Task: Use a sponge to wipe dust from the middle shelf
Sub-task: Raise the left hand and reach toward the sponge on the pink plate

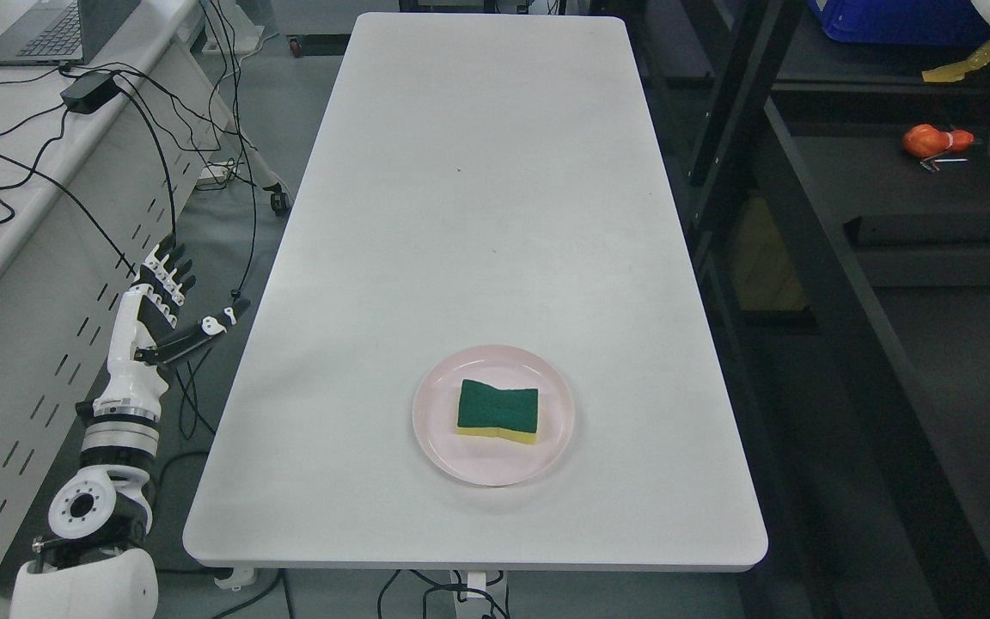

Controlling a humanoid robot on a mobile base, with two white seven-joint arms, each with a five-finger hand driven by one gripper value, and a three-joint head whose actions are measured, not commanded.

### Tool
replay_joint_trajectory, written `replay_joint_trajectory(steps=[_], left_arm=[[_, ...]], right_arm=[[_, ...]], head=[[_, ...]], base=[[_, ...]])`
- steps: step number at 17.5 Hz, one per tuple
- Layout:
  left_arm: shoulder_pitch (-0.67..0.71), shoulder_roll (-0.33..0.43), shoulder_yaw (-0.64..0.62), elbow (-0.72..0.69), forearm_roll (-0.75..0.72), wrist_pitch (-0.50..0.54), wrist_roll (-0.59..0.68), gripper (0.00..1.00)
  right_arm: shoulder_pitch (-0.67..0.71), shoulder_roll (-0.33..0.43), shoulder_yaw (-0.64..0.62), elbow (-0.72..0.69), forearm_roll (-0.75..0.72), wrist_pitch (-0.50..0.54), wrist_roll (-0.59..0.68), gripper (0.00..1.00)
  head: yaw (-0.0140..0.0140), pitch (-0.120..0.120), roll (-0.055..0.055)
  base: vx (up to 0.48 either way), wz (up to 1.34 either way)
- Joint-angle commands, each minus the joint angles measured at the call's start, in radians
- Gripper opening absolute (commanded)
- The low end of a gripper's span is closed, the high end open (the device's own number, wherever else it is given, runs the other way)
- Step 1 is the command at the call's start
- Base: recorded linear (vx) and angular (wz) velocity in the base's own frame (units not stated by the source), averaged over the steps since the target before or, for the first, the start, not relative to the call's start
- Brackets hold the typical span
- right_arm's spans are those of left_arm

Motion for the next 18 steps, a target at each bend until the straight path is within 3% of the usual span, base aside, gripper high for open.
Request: replay_joint_trajectory(steps=[1,6,11,15,18], left_arm=[[-0.004,0.002,0.024,-0.027,0.002,-0.007,-0.004,0.99],[-0.007,0.017,-0.014,-0.028,0.001,-0.01,-0.005,0.99],[-0.039,0.181,-0.158,-0.024,-0.061,-0.088,-0.005,0.99],[-0.108,0.309,-0.278,-0.024,-0.304,-0.244,-0.079,0.97],[-0.156,0.312,-0.343,-0.022,-0.598,-0.407,-0.146,0.96]], right_arm=[[0.0,-0.017,0.0,-0.017,0.0,-0.001,0.0,1.0],[0.0,-0.017,0.0,-0.017,0.0,-0.001,0.0,1.0],[0.0,-0.017,0.001,-0.017,0.0,-0.001,0.0,1.0],[0.0,-0.017,0.0,-0.017,0.0,-0.001,0.0,1.0],[0.0,-0.017,0.0,-0.017,0.0,-0.001,0.0,1.0]], head=[[0.0,0.0,0.0],[0.0,0.0,0.0],[0.0,0.0,0.0],[0.0,0.0,0.0],[0.0,0.0,0.0]], base=[[0.0,0.0],[0.0,0.0],[0.0,0.0],[0.0,0.0],[0.0,0.0]])
